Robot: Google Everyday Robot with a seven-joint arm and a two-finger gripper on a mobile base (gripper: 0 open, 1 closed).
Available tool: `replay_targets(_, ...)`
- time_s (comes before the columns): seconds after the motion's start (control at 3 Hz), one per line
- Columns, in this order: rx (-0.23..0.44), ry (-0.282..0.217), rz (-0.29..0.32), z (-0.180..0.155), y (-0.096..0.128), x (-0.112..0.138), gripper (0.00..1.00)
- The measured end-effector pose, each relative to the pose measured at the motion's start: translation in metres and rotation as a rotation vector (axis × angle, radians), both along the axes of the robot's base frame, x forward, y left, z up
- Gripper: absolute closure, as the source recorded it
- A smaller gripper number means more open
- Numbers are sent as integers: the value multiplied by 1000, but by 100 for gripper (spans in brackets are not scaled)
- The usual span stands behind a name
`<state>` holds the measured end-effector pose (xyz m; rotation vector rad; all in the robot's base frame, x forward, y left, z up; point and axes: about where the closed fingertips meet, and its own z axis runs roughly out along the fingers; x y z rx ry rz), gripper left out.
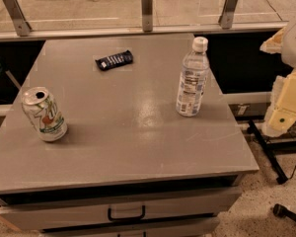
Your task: Pick blue plastic bottle
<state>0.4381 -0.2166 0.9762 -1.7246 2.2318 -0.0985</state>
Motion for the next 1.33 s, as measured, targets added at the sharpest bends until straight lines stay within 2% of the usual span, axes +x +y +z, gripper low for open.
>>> replay_targets(0.33, 0, 0, 0, 0, 0, 0, 0)
replay_targets(0.67, 79, -12, 57, -12, 6, 20, 0)
replay_targets(1.33, 400, -67, 202, -48, 34, 83, 0)
